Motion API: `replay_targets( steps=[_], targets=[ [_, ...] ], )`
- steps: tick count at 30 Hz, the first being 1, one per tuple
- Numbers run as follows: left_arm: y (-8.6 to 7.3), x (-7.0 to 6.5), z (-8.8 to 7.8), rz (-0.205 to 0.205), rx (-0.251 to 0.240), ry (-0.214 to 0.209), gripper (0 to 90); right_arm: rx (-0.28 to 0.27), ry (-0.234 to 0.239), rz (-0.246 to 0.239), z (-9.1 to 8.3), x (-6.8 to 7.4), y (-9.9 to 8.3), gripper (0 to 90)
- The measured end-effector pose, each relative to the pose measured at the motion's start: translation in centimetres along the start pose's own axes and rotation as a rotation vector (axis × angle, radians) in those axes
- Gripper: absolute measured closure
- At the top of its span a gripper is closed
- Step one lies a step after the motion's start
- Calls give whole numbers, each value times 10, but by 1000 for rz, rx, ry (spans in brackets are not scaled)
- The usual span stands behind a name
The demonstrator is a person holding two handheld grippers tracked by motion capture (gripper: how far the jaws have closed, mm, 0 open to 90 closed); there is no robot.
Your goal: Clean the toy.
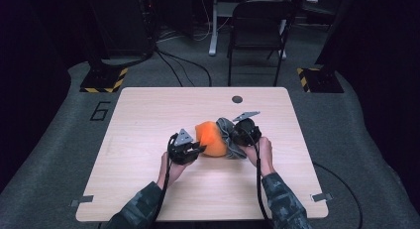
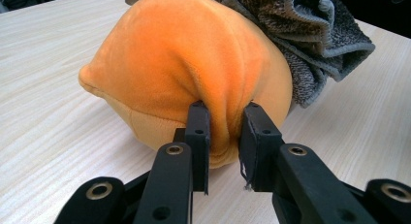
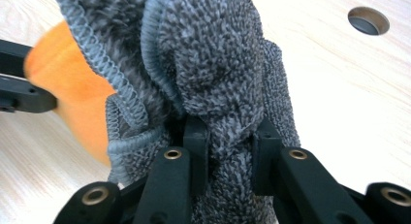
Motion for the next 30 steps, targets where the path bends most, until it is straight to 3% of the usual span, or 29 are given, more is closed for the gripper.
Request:
replay_targets(
  steps=[11, 21, 26, 30],
  targets=[
    [0, 1, 0, -1, 2, -2, 751, 50, -16, 39, 13, -17, -16, 742],
    [0, 1, -1, 1, 8, -7, 751, 170, -19, 83, 41, -26, -40, 740],
    [0, 3, -1, 2, 0, -2, 750, 158, -33, 81, 30, -29, -35, 745],
    [0, 2, -1, 1, -4, -1, 749, 52, -39, 77, 3, -30, -17, 745]
  ],
)
Point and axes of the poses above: each handheld gripper's, and its own axes: z roughly forward along the jaws, y roughly out of its top, x roughly to its left, the point moved 5 cm from there along z, roughly forward along the jaws, and after that the axes turned 6 degrees about -z, right-handed, at the moved point
